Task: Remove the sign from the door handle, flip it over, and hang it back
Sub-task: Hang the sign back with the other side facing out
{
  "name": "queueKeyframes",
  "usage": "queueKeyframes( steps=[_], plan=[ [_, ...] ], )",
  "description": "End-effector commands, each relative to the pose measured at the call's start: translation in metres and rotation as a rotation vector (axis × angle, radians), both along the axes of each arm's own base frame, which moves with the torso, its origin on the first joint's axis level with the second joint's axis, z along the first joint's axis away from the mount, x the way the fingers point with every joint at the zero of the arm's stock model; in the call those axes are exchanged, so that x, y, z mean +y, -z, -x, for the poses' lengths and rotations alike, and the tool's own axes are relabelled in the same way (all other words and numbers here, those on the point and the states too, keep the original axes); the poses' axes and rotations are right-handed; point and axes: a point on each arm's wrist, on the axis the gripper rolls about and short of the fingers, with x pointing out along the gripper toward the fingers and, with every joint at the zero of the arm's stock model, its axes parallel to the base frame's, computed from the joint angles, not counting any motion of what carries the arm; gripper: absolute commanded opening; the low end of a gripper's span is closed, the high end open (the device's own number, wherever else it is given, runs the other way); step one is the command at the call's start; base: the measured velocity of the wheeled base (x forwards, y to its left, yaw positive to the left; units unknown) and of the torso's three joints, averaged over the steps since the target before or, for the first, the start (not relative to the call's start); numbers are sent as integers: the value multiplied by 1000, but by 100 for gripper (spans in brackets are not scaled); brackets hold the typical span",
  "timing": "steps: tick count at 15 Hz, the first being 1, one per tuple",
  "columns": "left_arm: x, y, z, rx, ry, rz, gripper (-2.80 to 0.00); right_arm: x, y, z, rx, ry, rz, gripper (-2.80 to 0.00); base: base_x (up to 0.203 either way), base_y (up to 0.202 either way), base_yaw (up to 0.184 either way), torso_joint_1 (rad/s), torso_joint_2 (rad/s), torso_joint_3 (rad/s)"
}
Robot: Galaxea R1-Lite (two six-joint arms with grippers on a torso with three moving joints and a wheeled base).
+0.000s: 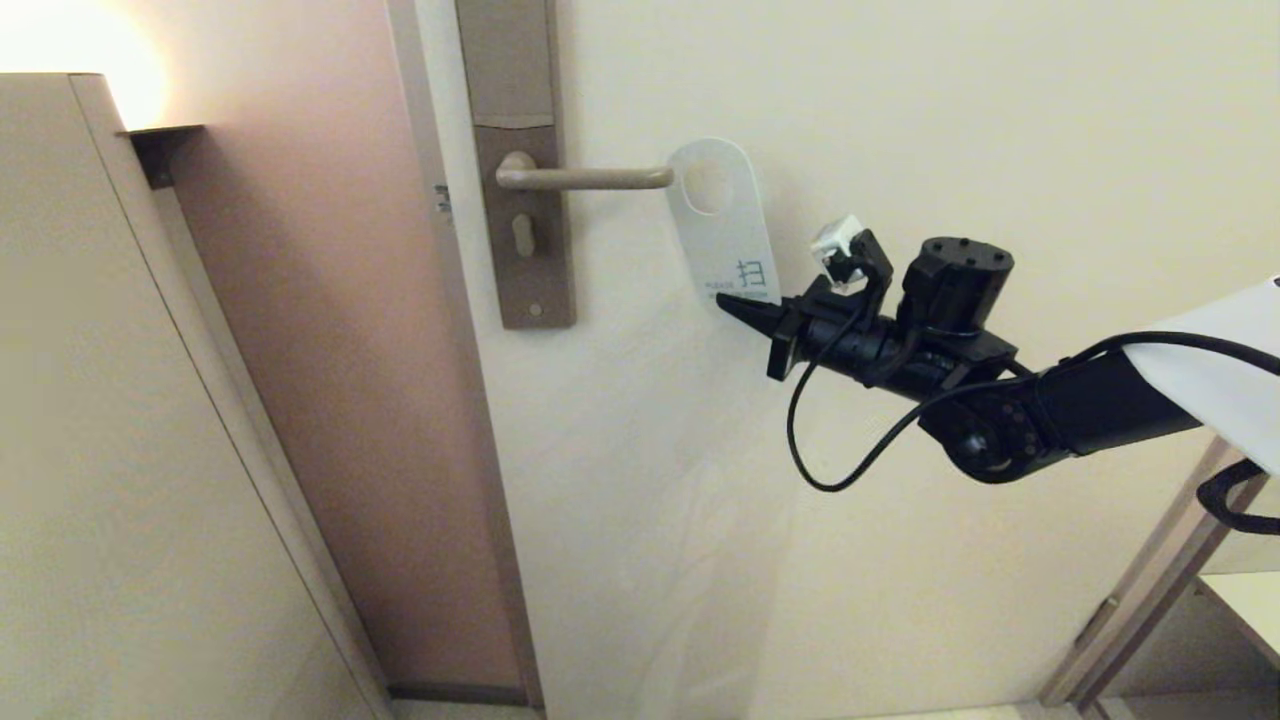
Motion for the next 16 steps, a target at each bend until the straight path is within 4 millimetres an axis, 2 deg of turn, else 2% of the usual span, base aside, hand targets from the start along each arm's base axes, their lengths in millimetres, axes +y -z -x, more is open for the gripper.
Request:
queueKeyframes(
  steps=[1, 5, 10, 16],
  plan=[
    [0, 0, 0, 0, 0, 0, -280, 2, 0, -1, -10, -9, -2, -280, 0, 0, 0, 0, 0, 0],
    [0, 0, 0, 0, 0, 0, -280, 8, -1, 1, -19, -24, 1, -280, 0, 0, 0, 0, 0, 0],
    [0, 0, 0, 0, 0, 0, -280, 21, -11, 9, -43, -57, -10, -280, 0, 0, 0, 0, 0, 0],
    [0, 0, 0, 0, 0, 0, -280, 25, -19, 16, -65, -72, -11, -280, 0, 0, 0, 0, 0, 0]
  ],
)
